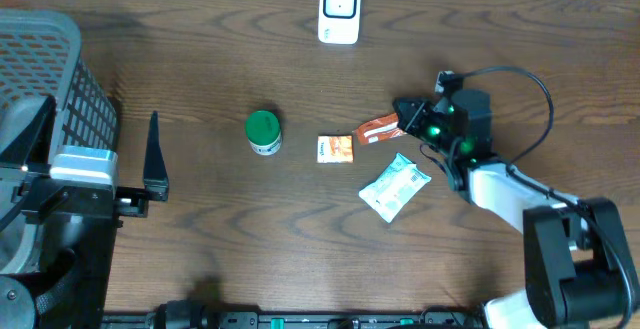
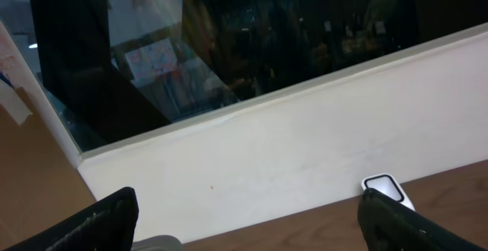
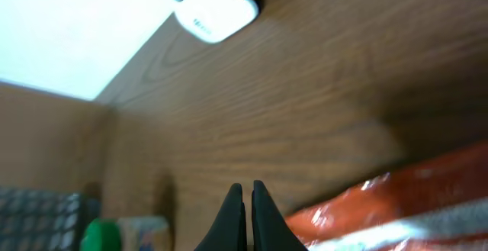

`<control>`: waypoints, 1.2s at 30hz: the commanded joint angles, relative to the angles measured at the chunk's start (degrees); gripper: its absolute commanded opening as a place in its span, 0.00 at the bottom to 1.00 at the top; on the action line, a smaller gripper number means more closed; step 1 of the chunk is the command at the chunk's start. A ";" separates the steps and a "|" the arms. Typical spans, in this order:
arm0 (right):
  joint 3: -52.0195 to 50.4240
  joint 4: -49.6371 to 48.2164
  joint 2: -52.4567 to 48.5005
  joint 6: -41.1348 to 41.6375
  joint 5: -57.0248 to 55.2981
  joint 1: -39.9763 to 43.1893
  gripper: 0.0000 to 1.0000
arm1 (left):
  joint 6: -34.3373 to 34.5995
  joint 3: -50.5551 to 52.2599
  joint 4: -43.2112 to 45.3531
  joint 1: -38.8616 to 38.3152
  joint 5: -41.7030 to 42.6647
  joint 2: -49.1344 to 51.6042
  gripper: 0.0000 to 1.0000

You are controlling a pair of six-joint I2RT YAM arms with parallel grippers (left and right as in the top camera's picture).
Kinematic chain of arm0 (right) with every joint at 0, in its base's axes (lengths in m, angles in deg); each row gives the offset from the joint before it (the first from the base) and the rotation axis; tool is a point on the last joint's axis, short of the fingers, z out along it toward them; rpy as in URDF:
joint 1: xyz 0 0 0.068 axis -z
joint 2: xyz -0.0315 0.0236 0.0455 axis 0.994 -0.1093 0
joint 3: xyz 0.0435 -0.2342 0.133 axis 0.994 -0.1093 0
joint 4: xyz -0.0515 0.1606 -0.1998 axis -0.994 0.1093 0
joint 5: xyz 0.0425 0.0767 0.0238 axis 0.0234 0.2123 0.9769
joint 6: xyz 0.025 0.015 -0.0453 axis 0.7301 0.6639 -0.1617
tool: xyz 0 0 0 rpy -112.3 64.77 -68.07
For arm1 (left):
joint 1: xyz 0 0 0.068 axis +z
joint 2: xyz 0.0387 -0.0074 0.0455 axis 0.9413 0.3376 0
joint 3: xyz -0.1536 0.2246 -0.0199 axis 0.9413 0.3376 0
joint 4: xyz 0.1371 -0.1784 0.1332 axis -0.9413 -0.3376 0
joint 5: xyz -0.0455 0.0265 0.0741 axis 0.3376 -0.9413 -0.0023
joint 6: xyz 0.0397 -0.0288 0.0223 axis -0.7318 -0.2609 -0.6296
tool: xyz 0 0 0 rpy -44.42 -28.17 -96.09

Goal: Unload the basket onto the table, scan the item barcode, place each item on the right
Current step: 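Close the right gripper on the red bar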

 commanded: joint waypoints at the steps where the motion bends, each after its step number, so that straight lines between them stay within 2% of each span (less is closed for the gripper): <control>1: 1.40 0.07 -4.35 -2.12 -6.80 -0.55 0.01 | 0.31 0.35 -0.07 0.42 0.92 -0.15 0.92; 8: 1.33 0.39 -14.40 -2.34 -7.76 -0.76 0.01 | 0.28 0.35 -0.15 0.42 0.92 -0.15 0.92; 12: 1.33 -0.09 -15.45 -2.58 -5.60 -1.09 0.01 | 0.31 0.35 -0.13 0.42 0.92 -0.15 0.92; 16: 1.33 -2.51 -10.91 -2.51 1.07 -0.72 0.01 | 0.28 0.35 -0.11 0.42 0.92 -0.15 0.93; 19: 1.33 -1.36 -3.76 -2.54 3.06 0.13 0.01 | 0.28 0.35 -0.11 0.42 0.92 -0.15 0.92; 26: 1.33 10.03 7.19 -6.21 -4.48 2.89 0.01 | 0.28 0.35 -0.11 0.42 0.92 -0.15 0.92; 30: 1.16 16.41 3.93 -8.17 -8.31 2.95 0.01 | 0.31 0.35 -0.11 0.42 0.94 -0.15 0.92; 36: 1.09 10.97 -7.98 -8.46 -8.17 2.29 0.01 | 0.31 0.35 -0.09 0.42 0.94 -0.15 0.92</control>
